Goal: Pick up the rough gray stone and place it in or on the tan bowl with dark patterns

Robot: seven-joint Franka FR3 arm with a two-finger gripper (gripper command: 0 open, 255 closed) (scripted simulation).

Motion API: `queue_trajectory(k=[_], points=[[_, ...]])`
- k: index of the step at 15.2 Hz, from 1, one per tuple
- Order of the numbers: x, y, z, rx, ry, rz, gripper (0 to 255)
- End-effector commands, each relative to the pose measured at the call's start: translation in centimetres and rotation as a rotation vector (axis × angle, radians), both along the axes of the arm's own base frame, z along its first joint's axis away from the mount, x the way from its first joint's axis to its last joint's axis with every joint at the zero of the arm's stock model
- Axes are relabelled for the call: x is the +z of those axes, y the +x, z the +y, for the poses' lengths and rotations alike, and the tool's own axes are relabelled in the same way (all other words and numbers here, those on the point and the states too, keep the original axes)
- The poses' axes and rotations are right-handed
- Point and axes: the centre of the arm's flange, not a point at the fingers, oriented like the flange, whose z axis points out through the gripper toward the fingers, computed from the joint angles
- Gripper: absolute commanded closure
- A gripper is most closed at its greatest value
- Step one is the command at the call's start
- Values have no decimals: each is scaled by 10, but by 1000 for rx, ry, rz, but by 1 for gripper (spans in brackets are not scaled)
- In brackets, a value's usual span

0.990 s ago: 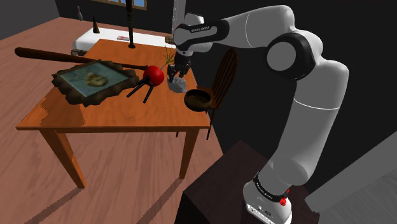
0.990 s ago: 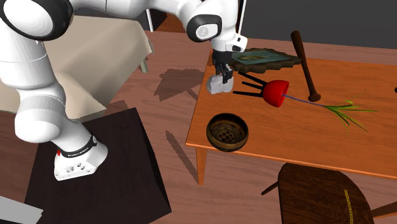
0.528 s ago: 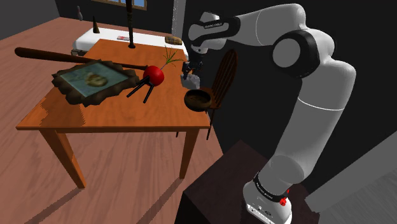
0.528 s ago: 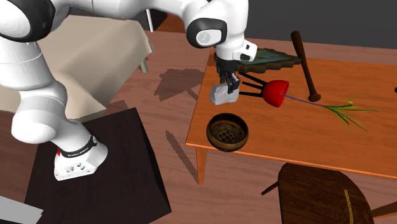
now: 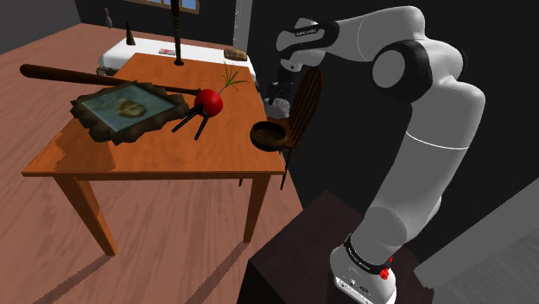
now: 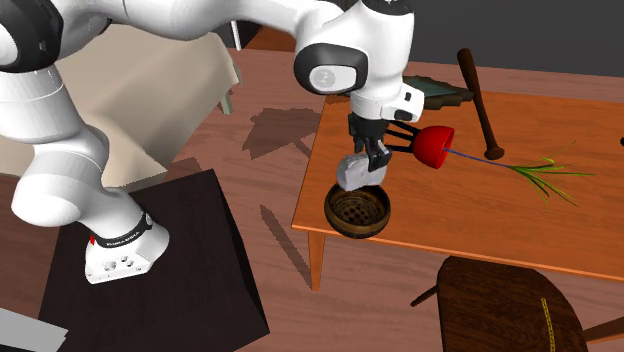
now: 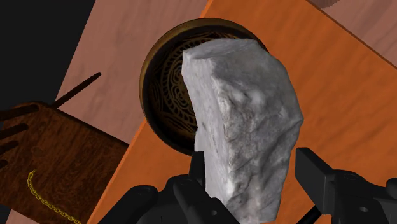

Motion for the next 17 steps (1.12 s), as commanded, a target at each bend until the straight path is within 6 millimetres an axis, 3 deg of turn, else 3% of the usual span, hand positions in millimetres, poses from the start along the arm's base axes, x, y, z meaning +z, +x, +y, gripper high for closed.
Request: queue_trajectory(k=[1, 15, 17], points=[[-9, -3, -5, 2, 0, -1, 255], [-83, -3, -5, 2, 0, -1, 255], [-86, -3, -5, 1, 0, -1, 255]])
